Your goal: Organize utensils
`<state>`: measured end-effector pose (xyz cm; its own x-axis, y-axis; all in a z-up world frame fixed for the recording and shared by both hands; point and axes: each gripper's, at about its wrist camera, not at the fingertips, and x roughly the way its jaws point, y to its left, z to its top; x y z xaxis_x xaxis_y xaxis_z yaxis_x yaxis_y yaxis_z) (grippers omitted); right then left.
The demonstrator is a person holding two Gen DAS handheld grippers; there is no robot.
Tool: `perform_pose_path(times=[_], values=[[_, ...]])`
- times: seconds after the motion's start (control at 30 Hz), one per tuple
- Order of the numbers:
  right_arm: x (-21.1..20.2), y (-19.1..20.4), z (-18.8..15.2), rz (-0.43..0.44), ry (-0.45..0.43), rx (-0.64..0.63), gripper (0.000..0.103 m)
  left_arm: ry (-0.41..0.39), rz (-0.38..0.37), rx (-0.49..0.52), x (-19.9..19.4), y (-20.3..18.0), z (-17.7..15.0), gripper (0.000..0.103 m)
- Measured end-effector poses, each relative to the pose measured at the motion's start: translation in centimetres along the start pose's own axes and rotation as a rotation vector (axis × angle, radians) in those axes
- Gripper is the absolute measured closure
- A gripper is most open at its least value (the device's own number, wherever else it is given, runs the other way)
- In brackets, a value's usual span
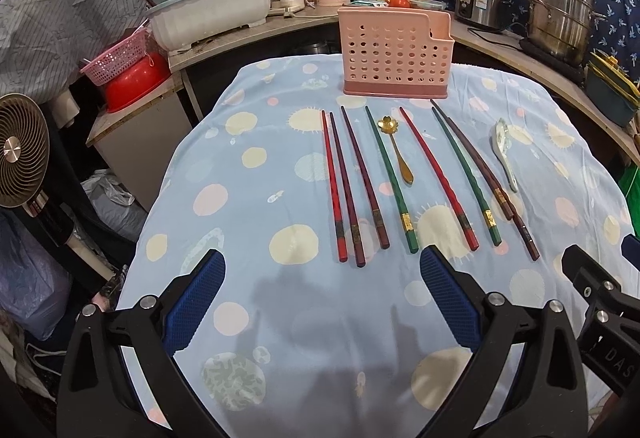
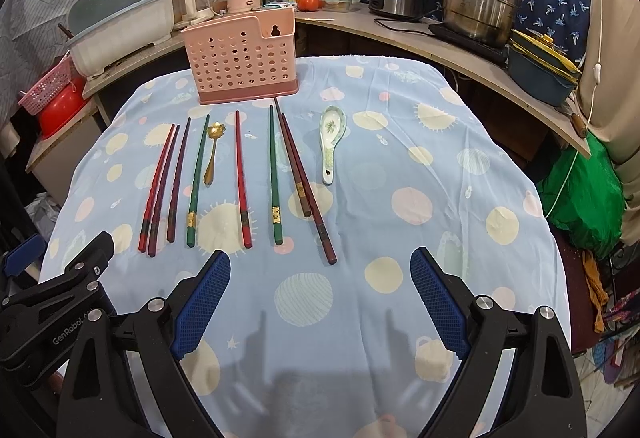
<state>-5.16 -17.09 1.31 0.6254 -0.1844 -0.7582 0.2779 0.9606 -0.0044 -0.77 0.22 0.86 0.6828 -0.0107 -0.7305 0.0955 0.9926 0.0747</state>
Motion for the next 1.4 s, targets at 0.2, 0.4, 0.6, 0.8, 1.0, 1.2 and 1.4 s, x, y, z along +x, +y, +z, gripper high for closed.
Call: perform_pose_path(times=[0.2, 0.4, 0.6, 0.8, 1.0, 1.2, 1.4], values=[[1.2, -0.5, 0.6, -0.009, 0.013, 0.004, 0.016, 0.018, -0.007, -0.008, 0.8, 0.2, 0.3, 0.009], [3.2, -1.1, 1.7, -0.020, 0.024, 0.018, 0.017, 0.053, -0.020, -0.024, 2.7, 0.6, 0.9, 0.009], [5.4, -1.7, 2.9, -0.032, 0.035, 0.030, 0.020, 0.079, -0.006, -0.053, 4.8, 1.7, 1.5, 0.009], [7.9, -2.0, 4.1, -0.032, 0.051, 0.049, 0.025, 0.101, 0.009, -0.061, 7.0, 2.3, 1.9, 0.009], [10.8, -2.1, 5.5, -0.035, 0.071, 0.058, 0.039, 0.117, 0.016, -0.061, 9.0, 2.5, 2.4, 0.010], [13.5, -2.3, 7.0, -0.028, 0.092, 0.081, 0.057, 0.144, 0.016, -0.071, 10.8, 3.0, 2.6, 0.018], [15.8, -1.6, 7.6, 0.016, 0.131, 0.090, 0.069, 0.167, -0.030, -0.071, 11.7, 2.9, 2.5, 0.027]])
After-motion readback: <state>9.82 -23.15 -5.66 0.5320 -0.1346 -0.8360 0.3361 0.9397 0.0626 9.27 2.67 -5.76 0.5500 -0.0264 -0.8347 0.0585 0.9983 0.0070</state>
